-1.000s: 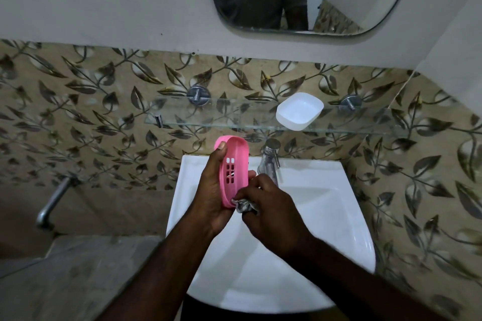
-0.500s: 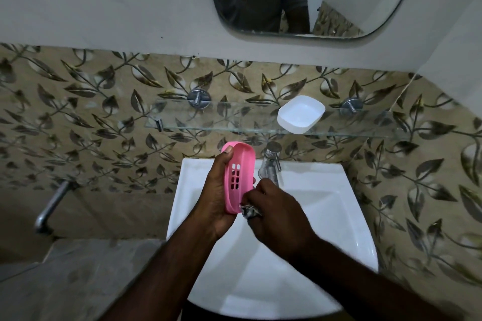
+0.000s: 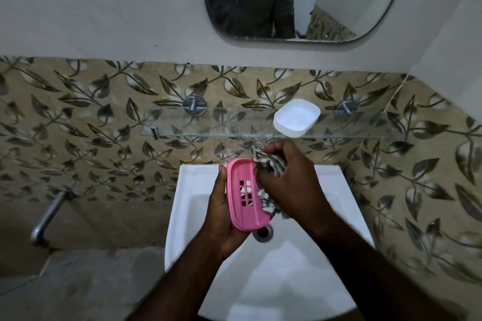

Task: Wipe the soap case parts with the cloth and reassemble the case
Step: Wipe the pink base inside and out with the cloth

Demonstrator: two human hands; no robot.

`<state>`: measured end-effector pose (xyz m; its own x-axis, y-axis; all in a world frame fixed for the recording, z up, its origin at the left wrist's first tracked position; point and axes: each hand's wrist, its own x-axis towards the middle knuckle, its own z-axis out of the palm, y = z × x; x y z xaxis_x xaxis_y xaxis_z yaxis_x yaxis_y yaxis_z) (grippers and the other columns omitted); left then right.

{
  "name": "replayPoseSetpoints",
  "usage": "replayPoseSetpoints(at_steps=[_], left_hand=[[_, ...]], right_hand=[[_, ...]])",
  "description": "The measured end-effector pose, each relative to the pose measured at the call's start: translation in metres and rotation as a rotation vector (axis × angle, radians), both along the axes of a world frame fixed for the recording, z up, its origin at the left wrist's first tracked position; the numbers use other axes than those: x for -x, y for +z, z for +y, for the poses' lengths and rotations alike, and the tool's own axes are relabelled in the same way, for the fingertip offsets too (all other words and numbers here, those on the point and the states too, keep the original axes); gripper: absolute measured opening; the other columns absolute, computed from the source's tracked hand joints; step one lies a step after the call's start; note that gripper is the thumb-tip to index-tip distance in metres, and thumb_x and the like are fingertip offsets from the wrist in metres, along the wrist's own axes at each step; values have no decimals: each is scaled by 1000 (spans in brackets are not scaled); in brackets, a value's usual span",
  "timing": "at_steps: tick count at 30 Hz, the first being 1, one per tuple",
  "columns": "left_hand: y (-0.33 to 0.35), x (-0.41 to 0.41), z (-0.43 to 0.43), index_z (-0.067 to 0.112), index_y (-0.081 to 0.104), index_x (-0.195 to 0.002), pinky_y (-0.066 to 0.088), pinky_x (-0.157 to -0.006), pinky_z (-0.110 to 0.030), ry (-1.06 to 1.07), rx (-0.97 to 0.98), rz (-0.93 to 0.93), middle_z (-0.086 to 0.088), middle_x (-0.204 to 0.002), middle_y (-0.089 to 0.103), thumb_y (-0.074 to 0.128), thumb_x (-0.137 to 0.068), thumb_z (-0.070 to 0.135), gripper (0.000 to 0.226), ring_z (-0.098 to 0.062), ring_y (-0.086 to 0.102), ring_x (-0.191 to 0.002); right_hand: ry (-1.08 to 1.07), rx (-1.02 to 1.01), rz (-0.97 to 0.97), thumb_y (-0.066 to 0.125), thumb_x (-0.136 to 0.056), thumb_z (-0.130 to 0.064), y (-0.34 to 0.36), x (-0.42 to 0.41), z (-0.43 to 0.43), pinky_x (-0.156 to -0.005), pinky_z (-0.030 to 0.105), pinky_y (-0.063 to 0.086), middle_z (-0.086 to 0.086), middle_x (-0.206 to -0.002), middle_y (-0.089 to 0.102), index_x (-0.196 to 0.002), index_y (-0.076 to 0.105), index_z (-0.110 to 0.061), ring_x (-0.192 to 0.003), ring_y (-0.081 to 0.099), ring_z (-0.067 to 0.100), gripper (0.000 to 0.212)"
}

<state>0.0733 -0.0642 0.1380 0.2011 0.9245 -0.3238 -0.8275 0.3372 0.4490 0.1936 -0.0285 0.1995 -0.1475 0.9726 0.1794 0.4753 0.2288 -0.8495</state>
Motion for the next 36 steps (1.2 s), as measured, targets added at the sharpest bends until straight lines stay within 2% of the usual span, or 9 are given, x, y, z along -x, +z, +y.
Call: replayPoseSetpoints(at_steps=[3, 5, 7, 9, 16, 22, 28, 33, 36], left_hand=[[2, 2, 4, 11, 75, -104, 57, -83, -36, 54, 0, -17, -11, -107, 73, 43, -94, 55, 55, -24, 71, -97], [-1, 6, 6, 11, 72, -103, 59, -79, -33, 88, 27, -22, -10, -99, 74, 45, -93, 54, 52, -22, 72, -92], [-5, 11, 6, 9, 72, -104, 57, -84, -36, 81, 42, -13, -13, -98, 73, 47, -89, 59, 58, -25, 71, -90], [-10, 14, 6, 5, 75, -94, 53, -82, -39, 58, 69, -2, -16, -91, 73, 46, -86, 64, 66, -28, 72, -84], [-8, 12, 11, 4, 76, -93, 49, -82, -39, 35, 46, 53, -17, -96, 73, 44, -88, 59, 64, -28, 72, -85], [8, 7, 22, 7, 67, -115, 48, -88, -37, 54, 27, 89, -15, -109, 72, 40, -94, 51, 56, -25, 69, -99], [8, 15, 27, 5, 78, -87, 49, -78, -39, 21, 48, 99, -16, -88, 74, 39, -89, 61, 68, -27, 73, -75], [13, -7, 19, 10, 68, -115, 55, -81, -35, 48, 14, 141, -17, -113, 70, 39, -94, 52, 55, -25, 70, -95], [14, -6, 19, 8, 67, -115, 53, -77, -34, 38, 17, 134, -15, -103, 73, 36, -96, 51, 56, -23, 73, -86]], right_hand=[[242, -233, -182, 72, -72, -13, -9, 13, -18, -92, 10, 39, -1, -116, 65, -117, 62, -18, -104, 59, 14, 47], [315, -312, -346, 68, -72, -15, -23, 17, -27, -103, 20, 37, 3, -127, 60, -127, 59, -16, -113, 53, 21, 56], [268, -277, -406, 61, -72, -15, -30, 17, -32, -96, 36, 47, 2, -125, 59, -128, 59, -19, -109, 54, 26, 56], [278, -242, -444, 57, -71, -11, -31, 17, -37, -90, 39, 48, 4, -119, 60, -123, 62, -18, -104, 54, 28, 52], [267, -228, -387, 63, -74, -15, -20, 17, -26, -83, 31, 48, 1, -104, 64, -111, 69, -25, -96, 59, 20, 39], [132, -333, -424, 65, -73, -8, -9, 27, 1, -77, 31, 44, 4, -96, 66, -102, 68, -18, -90, 59, 24, 31], [379, -238, -410, 68, -74, -10, -11, 11, -6, -74, 21, 40, -2, -96, 66, -98, 69, -20, -90, 59, 15, 26], [100, -301, -327, 64, -75, -12, -6, 15, 17, -78, 33, 49, -2, -97, 64, -98, 66, -19, -92, 60, 19, 25], [143, -271, -412, 65, -76, -13, -8, 14, 9, -78, 31, 48, -2, -96, 63, -98, 65, -19, -91, 59, 18, 23]])
